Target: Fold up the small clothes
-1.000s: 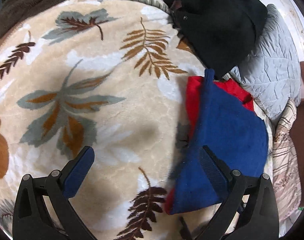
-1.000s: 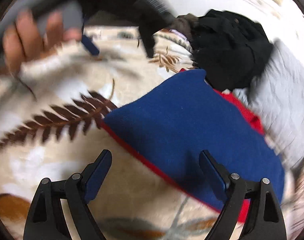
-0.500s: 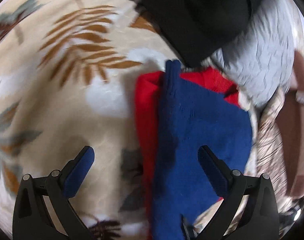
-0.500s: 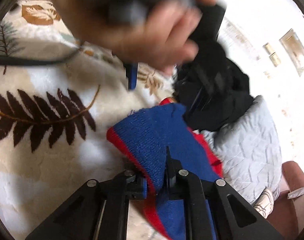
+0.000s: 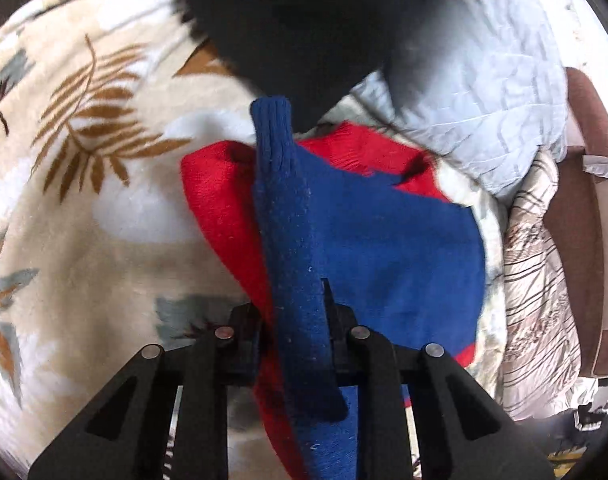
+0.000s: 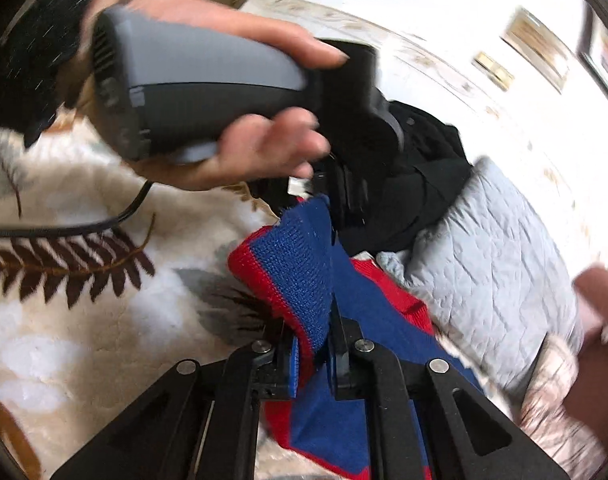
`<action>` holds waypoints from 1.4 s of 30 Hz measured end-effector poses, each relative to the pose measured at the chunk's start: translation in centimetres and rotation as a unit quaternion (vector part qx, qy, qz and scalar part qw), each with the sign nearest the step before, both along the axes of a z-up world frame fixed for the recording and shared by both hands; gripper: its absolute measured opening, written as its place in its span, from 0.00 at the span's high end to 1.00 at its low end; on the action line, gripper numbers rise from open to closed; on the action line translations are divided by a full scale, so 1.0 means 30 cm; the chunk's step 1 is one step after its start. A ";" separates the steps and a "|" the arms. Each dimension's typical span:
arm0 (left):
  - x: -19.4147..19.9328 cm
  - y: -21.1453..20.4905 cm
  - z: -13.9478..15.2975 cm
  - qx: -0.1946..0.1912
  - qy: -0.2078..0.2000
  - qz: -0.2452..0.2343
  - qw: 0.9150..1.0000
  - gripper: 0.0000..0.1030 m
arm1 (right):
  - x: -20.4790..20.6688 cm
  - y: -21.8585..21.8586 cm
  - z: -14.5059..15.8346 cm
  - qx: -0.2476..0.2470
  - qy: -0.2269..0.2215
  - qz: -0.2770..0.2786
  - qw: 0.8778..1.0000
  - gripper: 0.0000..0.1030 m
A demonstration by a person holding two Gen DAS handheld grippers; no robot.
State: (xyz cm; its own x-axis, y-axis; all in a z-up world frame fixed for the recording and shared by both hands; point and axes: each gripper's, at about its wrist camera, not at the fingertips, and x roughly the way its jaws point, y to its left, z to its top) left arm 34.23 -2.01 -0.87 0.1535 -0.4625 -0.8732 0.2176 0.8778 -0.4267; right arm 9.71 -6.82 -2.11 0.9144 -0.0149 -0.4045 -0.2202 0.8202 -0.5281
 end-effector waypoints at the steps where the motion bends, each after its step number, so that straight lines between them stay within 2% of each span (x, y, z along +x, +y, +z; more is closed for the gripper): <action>1: -0.006 -0.014 0.017 -0.001 -0.004 0.000 1.000 0.82 | -0.002 -0.028 0.022 0.021 0.002 -0.007 1.000 0.91; 5: -0.035 -0.102 0.087 -0.001 -0.028 -0.008 1.000 0.81 | -0.009 -0.151 0.090 0.106 0.013 -0.032 0.994 0.91; 8: -0.063 -0.190 0.131 -0.002 -0.039 -0.014 0.999 0.81 | -0.027 -0.265 0.132 0.175 0.020 -0.054 0.983 0.91; 13: -0.120 -0.367 0.186 -0.002 -0.054 -0.032 0.998 0.82 | -0.066 -0.460 0.176 0.282 0.027 -0.090 0.955 0.91; 15: -0.138 -0.444 0.190 -0.002 -0.057 -0.042 0.997 0.82 | -0.080 -0.558 0.181 0.333 0.031 -0.109 0.936 0.91; 17: -0.156 -0.540 0.178 0.004 -0.059 -0.052 0.997 0.82 | -0.100 -0.671 0.167 0.389 0.032 -0.133 0.911 0.91; 20: -0.173 -0.680 0.149 0.025 -0.059 -0.069 0.996 0.82 | -0.109 -0.818 0.130 0.470 0.044 -0.161 0.867 0.91; 23: -0.178 -0.808 0.115 0.045 -0.056 -0.085 0.994 0.81 | -0.120 -0.953 0.082 0.543 0.058 -0.188 0.817 0.91; 24: -0.179 -0.841 0.104 0.051 -0.056 -0.089 0.993 0.81 | -0.124 -0.986 0.070 0.559 0.060 -0.195 0.804 0.91; 27: -0.181 -0.947 0.061 0.079 -0.062 -0.100 0.990 0.79 | -0.127 -1.050 0.043 0.591 0.068 -0.207 0.777 0.91; 29: -0.183 -1.002 0.039 0.085 -0.064 -0.103 0.989 0.76 | -0.125 -1.105 0.003 0.622 0.083 -0.219 0.747 0.91; 30: -0.184 -1.016 0.037 0.081 -0.064 -0.103 0.989 0.74 | -0.118 -1.123 -0.020 0.635 0.091 -0.223 0.734 0.91; 31: -0.186 -1.026 0.043 0.070 -0.063 -0.105 0.990 0.73 | -0.113 -1.152 -0.062 0.658 0.106 -0.232 0.709 0.91; 32: -0.186 -1.027 0.057 0.053 -0.064 -0.105 0.991 0.73 | -0.109 -1.164 -0.089 0.667 0.115 -0.238 0.696 0.91; 33: -0.187 -1.019 0.079 0.035 -0.068 -0.105 0.992 0.70 | -0.099 -1.180 -0.127 0.679 0.133 -0.247 0.678 0.91; 34: -0.187 -1.000 0.109 0.017 -0.075 -0.103 0.992 0.68 | -0.091 -1.188 -0.148 0.683 0.143 -0.252 0.670 0.91; 36: -0.183 -0.947 0.169 0.001 -0.101 -0.093 0.990 0.52 | -0.080 -1.197 -0.179 0.691 0.161 -0.259 0.656 0.85; 38: -0.173 -0.864 0.215 0.005 -0.132 -0.071 0.989 0.41 | -0.096 -1.204 -0.170 0.694 0.160 -0.265 0.650 0.84; 40: -0.154 -0.753 0.229 0.016 -0.145 -0.053 0.988 0.40 | -0.147 -1.233 -0.119 0.691 0.132 -0.283 0.652 0.83; 42: -0.135 -0.648 0.209 0.025 -0.141 -0.035 0.989 0.40 | -0.204 -1.268 -0.054 0.700 0.075 -0.280 0.652 0.77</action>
